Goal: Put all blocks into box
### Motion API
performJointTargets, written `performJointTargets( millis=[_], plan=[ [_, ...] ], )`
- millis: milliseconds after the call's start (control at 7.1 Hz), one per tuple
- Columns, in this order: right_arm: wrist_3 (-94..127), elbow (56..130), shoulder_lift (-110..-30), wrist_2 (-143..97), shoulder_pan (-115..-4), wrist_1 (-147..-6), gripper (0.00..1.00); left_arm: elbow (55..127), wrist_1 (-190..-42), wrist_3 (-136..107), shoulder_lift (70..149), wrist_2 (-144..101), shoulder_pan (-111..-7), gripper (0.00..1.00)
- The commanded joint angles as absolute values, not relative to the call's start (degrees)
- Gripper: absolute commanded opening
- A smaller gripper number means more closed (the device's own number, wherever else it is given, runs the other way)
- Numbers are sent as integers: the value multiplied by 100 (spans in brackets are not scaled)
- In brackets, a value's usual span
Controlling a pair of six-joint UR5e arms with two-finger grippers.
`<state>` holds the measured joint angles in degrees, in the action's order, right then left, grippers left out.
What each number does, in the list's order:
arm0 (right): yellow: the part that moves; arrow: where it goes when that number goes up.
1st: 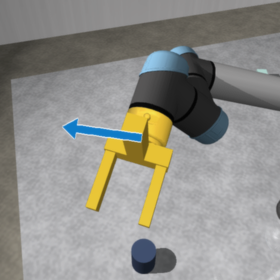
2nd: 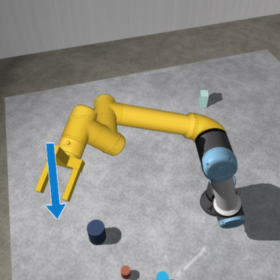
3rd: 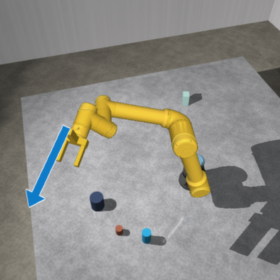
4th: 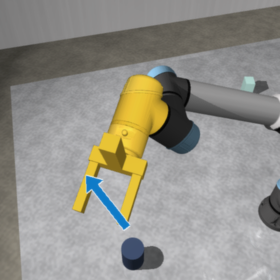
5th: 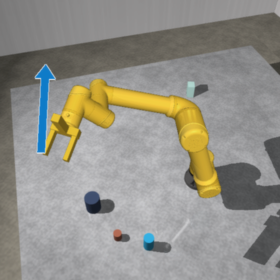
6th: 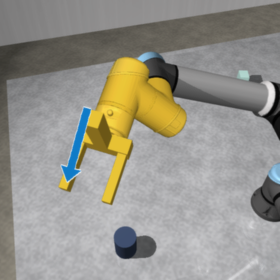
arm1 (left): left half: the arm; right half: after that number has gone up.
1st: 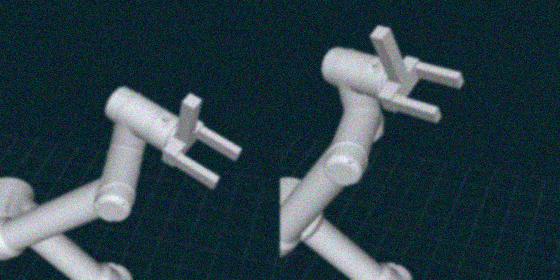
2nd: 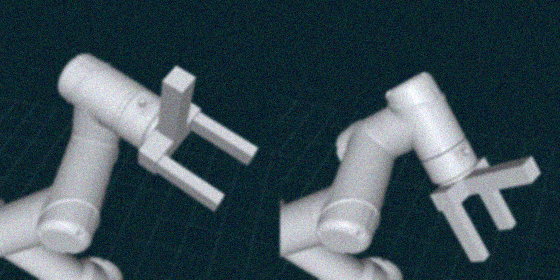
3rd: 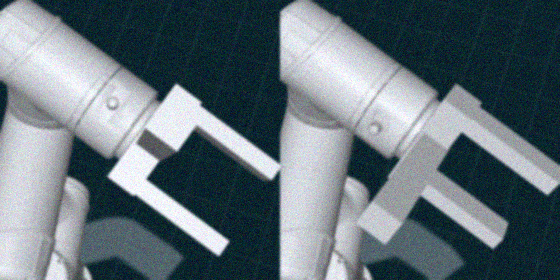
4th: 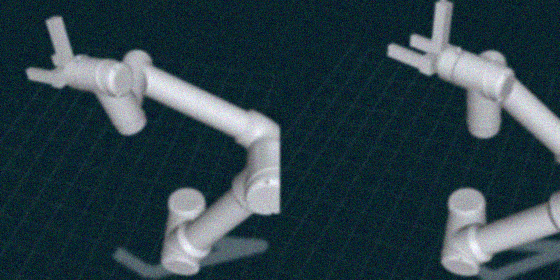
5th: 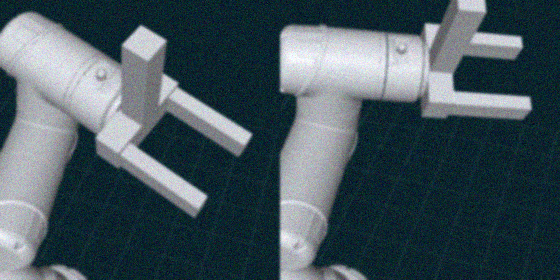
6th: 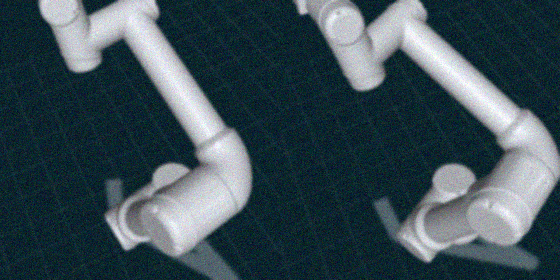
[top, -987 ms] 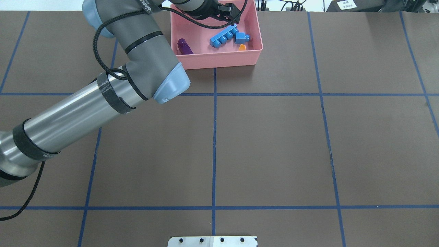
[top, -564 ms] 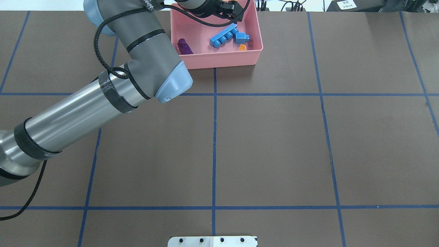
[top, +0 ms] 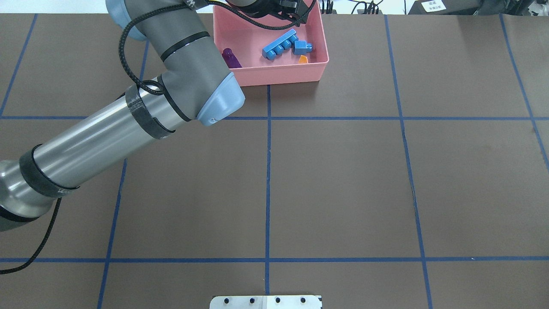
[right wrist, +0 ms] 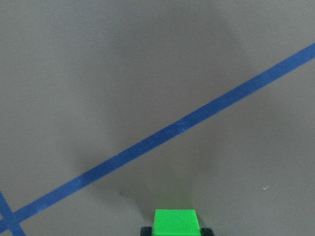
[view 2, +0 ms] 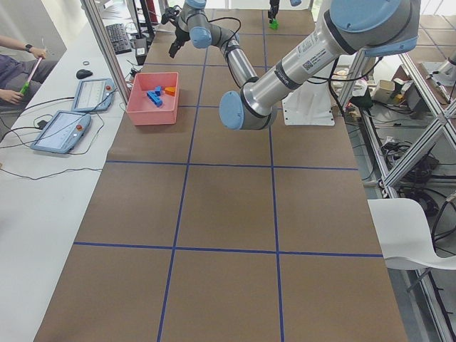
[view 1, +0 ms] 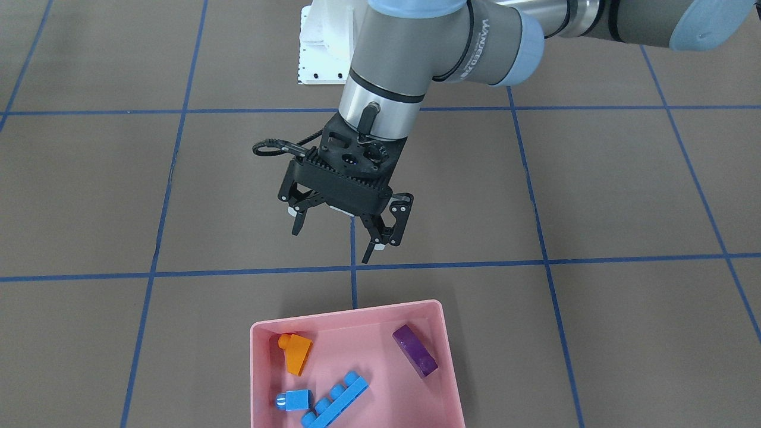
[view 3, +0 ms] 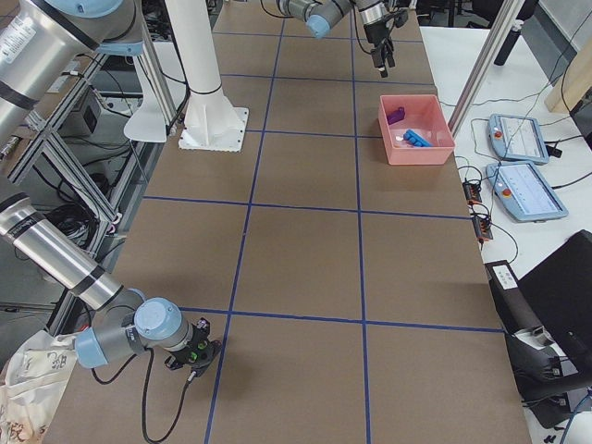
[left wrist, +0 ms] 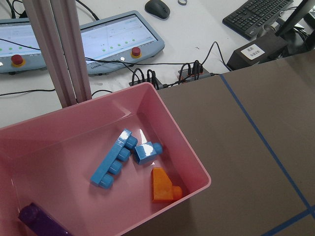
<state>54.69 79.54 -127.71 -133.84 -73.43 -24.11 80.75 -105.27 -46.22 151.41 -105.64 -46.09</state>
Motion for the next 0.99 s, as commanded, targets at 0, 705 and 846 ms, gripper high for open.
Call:
performJointTargets(
  millis=[0,705,846],
  plan=[
    [5415,7954,-12779,-13394,-7260,-2285,1,8068,-10468,-4614,15161,-10564,-4632,100],
    [5203,8865,-12754,-13385,-7154,-2259,0,8112,-9942,-4614,15039,-10906,-4632,100],
    [5203,9042,-12605,-13351,-7459,-2337,0,8225,-9819,-4571,14812,-11090,-4632,100]
  ],
)
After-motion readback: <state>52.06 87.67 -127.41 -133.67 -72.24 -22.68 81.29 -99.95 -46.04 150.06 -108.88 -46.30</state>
